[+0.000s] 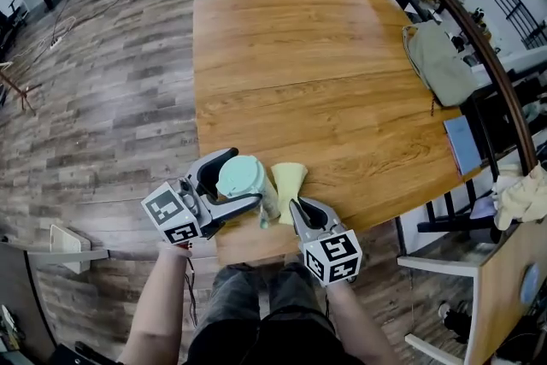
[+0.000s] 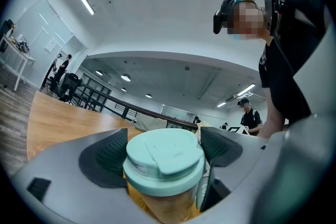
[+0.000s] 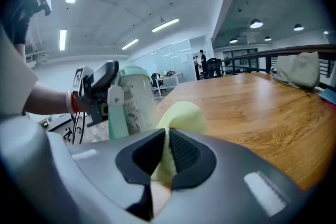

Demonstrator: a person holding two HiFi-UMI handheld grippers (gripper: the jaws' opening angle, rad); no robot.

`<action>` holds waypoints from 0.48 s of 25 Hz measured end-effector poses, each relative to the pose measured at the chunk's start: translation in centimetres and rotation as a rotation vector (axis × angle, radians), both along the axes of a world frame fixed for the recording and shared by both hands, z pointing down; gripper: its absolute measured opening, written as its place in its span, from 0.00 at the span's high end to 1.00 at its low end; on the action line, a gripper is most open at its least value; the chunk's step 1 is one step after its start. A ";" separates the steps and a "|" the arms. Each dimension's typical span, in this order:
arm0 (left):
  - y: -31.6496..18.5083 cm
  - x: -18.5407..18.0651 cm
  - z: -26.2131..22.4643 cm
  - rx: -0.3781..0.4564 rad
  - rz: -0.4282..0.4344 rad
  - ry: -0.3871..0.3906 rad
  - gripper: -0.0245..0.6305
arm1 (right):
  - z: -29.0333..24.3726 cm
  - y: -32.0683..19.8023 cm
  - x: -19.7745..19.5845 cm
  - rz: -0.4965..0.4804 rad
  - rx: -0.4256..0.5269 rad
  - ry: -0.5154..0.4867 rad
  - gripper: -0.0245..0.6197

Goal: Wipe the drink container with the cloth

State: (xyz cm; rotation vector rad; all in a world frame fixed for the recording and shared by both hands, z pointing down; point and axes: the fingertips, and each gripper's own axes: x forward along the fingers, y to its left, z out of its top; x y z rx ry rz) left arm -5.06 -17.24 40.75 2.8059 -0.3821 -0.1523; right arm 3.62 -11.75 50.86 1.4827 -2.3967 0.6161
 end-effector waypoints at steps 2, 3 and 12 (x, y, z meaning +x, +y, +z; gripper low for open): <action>-0.1 0.4 0.0 0.005 0.010 -0.006 0.30 | -2.0 0.3 0.4 0.035 0.040 -0.029 0.92; -0.1 0.7 0.0 0.005 0.011 -0.009 0.30 | -2.9 0.5 0.5 0.048 0.057 -0.044 0.92; -0.8 2.5 -0.2 0.000 0.015 -0.047 0.31 | -10.5 2.5 -1.5 0.121 0.205 -0.175 0.92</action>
